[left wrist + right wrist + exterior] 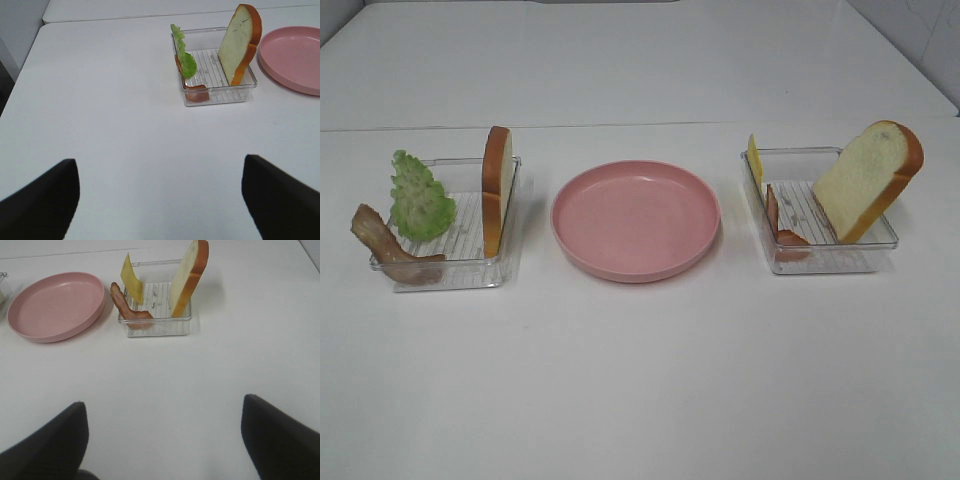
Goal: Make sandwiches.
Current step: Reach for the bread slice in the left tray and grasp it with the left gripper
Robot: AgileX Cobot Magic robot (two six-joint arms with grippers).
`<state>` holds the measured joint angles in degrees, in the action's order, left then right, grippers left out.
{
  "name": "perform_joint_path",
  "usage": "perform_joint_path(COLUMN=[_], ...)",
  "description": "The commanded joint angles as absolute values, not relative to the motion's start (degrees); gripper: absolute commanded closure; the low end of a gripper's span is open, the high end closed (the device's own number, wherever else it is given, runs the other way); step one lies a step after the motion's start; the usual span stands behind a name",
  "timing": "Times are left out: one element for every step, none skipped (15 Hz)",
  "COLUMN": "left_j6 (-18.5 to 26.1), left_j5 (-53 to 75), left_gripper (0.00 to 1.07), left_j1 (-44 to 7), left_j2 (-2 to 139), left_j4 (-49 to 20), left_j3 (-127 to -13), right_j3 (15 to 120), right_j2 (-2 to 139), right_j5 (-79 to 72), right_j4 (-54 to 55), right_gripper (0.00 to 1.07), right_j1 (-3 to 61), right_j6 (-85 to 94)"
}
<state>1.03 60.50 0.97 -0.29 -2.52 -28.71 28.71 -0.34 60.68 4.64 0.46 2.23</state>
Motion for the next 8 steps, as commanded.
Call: perform_joint_path(left_j6=[1.3,1.1,1.0,1.0,1.0,1.0,1.0,1.0], left_j5=[60.0,60.0,59.9,59.9,59.7,58.7,58.7,58.7], left_gripper=[0.23,0.23,0.24,0.24,0.24,0.24,0.24,0.24], left_j1=[1.1,1.1,1.1,1.1,1.1,1.1,1.1,1.1], left_j2=[-1.5,-1.5,-1.1,-1.1,-0.3,3.3,6.5,9.9], left_j4=[-2.9,-2.8,-2.2,-2.2,-1.9,-1.9,-2.0,-2.1], left_j3=[-28.6,-28.6,-28.6,-28.6,-28.9,-30.4,-31.5,-32.6], right_j3=[28.6,28.6,28.6,28.6,28.6,28.6,28.6,28.6], right_j2=[-0.9,-0.9,-0.9,-0.9,-0.9,-0.9,-0.9,-0.9], right_j5=[60.4,60.4,60.4,60.4,60.4,60.4,60.4,60.4], right_j4=[4.6,4.6,4.6,4.6,4.6,4.6,4.6,4.6], right_gripper=[0.29,0.29,0.29,0.29,0.29,0.29,0.29,0.29], right_j1=[0.2,0.2,0.2,0.2,0.2,0.2,0.2,0.2], right_j6=[2.6,2.6,2.6,2.6,2.6,2.6,2.6,2.6])
